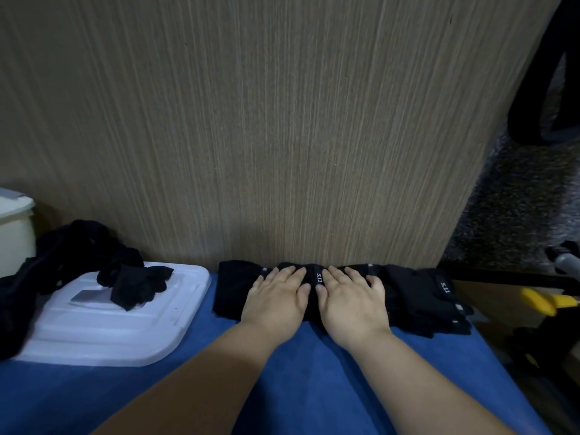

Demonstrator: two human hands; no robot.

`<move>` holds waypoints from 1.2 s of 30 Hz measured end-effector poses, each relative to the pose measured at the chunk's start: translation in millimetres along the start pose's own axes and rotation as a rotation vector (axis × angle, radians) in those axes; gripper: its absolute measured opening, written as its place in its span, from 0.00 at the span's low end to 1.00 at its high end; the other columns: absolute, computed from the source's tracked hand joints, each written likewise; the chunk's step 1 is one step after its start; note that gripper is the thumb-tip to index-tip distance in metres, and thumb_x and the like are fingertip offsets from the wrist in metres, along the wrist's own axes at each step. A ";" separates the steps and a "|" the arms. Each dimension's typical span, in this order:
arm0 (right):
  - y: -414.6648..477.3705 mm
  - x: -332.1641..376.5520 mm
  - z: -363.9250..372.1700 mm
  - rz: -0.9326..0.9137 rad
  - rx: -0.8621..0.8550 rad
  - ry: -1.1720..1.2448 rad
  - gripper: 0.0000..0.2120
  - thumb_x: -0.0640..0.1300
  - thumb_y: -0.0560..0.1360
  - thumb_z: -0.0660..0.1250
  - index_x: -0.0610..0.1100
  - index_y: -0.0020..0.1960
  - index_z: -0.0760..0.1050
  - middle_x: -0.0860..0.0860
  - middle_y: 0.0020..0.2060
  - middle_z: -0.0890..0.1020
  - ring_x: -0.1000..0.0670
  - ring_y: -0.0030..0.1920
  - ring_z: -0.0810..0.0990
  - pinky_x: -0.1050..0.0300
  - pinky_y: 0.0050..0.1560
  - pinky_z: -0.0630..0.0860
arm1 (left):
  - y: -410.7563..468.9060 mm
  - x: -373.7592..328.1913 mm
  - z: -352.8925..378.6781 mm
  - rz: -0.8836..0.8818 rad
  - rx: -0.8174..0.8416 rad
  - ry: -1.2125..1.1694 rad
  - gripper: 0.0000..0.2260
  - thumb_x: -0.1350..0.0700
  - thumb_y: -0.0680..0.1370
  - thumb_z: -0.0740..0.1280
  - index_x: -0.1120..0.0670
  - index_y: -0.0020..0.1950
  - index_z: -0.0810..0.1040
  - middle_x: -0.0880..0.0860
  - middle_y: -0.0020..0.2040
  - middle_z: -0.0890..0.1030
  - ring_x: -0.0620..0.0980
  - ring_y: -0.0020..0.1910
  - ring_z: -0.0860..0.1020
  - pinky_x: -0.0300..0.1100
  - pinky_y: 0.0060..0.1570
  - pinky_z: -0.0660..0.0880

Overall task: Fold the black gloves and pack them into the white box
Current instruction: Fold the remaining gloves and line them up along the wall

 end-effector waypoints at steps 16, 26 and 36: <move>-29.8 82.3 -46.6 -0.355 -0.289 0.231 0.13 0.49 0.79 0.59 0.50 0.59 0.78 0.54 0.53 0.79 0.49 0.59 0.73 0.52 0.59 0.70 | -98.0 126.4 -98.6 -0.398 -0.371 -0.025 0.14 0.50 0.79 0.62 0.49 0.63 0.76 0.49 0.62 0.77 0.53 0.64 0.69 0.46 0.61 0.65; -10.7 225.1 -1.1 -0.372 0.067 0.564 0.22 0.48 0.80 0.60 0.49 0.73 0.64 0.52 0.72 0.65 0.49 0.69 0.65 0.56 0.67 0.65 | -139.7 208.1 -111.1 -0.468 -0.250 0.089 0.19 0.47 0.80 0.59 0.50 0.70 0.70 0.49 0.68 0.73 0.52 0.68 0.67 0.45 0.66 0.64; 33.8 272.8 30.5 -0.284 0.113 0.475 0.25 0.53 0.77 0.64 0.50 0.71 0.65 0.50 0.66 0.73 0.45 0.68 0.67 0.53 0.64 0.66 | -140.2 228.4 -113.8 -0.429 -0.263 -0.091 0.18 0.50 0.81 0.59 0.50 0.70 0.71 0.51 0.67 0.74 0.51 0.68 0.67 0.44 0.66 0.65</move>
Point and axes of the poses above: each hand's wrist, its own y-axis towards the middle knuckle, its own z-axis out of the palm, x = y × z, the point moved 4 cm from there along y, towards the middle knuckle
